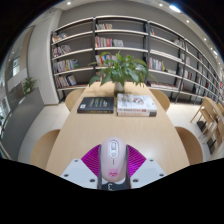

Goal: Arrange mouse

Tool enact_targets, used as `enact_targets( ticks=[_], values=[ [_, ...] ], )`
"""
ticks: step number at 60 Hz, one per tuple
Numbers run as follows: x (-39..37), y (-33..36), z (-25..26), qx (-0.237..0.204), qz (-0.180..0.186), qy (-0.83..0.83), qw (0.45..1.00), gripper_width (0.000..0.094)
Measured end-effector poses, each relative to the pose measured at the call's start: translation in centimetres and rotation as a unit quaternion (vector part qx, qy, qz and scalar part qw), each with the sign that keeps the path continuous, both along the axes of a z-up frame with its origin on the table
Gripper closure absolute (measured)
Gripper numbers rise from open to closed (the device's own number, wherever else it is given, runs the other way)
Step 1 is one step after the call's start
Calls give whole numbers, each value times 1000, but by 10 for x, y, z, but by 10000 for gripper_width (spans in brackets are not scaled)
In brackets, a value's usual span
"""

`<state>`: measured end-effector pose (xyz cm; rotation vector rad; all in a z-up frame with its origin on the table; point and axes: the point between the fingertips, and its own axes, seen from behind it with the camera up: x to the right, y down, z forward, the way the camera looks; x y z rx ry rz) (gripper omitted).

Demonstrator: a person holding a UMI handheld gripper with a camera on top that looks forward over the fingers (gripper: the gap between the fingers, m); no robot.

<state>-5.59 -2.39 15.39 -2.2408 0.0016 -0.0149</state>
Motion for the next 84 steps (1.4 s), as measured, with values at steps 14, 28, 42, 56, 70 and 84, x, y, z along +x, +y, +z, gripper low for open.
enact_targets(
  ticks=[14, 28, 42, 56, 70, 84],
  values=[
    [3, -45, -138, -106, 4, 15, 994, 614],
    [2, -60, -170, -125, -2, 15, 992, 525],
    [5, -66, -161, -139, 2, -6, 990, 63],
    [0, -73, -61, -71, 7, -4, 997, 65],
    [12, -124, 37, -7, -12, -21, 1000, 66],
    [17, -180, 52, 2, -34, -38, 999, 69]
  ],
)
